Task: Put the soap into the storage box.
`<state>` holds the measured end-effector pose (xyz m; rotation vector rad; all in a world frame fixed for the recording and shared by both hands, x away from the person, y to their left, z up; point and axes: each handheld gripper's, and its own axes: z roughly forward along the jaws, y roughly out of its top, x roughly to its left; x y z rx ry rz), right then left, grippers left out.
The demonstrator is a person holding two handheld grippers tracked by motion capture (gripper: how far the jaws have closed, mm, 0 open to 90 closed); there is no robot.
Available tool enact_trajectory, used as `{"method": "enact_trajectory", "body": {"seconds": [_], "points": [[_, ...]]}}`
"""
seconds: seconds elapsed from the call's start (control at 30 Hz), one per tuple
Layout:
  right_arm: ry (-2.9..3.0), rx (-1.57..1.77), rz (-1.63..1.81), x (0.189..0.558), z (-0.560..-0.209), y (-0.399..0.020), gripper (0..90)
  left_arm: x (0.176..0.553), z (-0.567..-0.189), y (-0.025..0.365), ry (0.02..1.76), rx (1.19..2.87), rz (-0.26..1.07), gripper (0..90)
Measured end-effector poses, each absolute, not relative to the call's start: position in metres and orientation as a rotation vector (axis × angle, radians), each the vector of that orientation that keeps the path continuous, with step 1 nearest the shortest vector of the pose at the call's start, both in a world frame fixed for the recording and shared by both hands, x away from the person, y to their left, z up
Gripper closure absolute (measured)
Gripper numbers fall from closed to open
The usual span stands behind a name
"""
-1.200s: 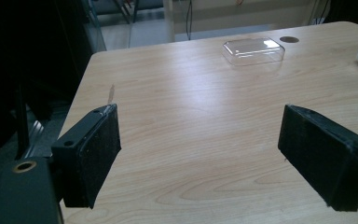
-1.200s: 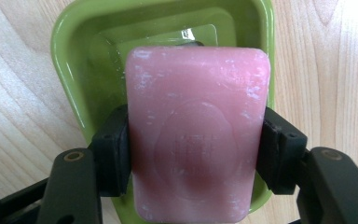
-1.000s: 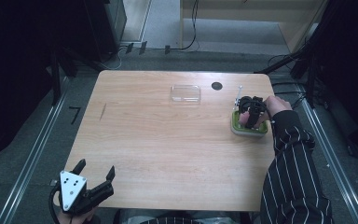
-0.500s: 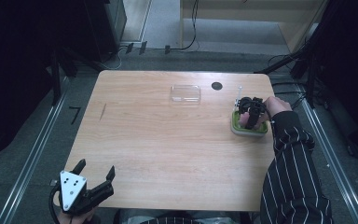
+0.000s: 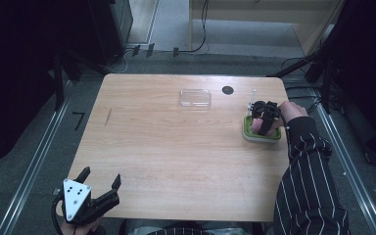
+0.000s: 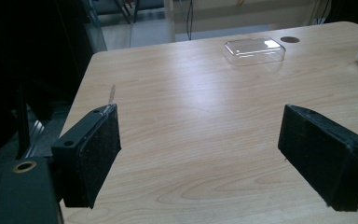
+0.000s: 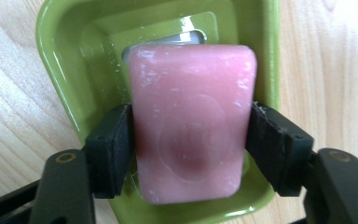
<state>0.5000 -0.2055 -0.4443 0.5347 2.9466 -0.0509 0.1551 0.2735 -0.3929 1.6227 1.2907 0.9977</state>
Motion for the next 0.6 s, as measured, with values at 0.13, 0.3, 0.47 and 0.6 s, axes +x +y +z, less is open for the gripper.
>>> {"method": "enact_trajectory", "body": {"seconds": [0.13,0.3,0.47,0.6], "points": [[2.936,0.551,-0.057,0.499,-0.44,-0.207,28.2,0.156,-0.393,0.273,1.286,1.624,0.996,13.4],[2.914,0.661,-0.072,0.496,-0.434,-0.21,17.8,0.158,-0.393,0.271,1.277,1.626,0.991,13.4],[2.929,0.705,-0.063,0.493,-0.43,-0.212,13.8,0.16,-0.393,0.269,1.266,1.631,0.987,13.3],[2.956,0.744,-0.061,0.49,-0.429,-0.213,12.5,0.162,-0.393,0.267,1.258,1.639,0.983,13.4]]}}
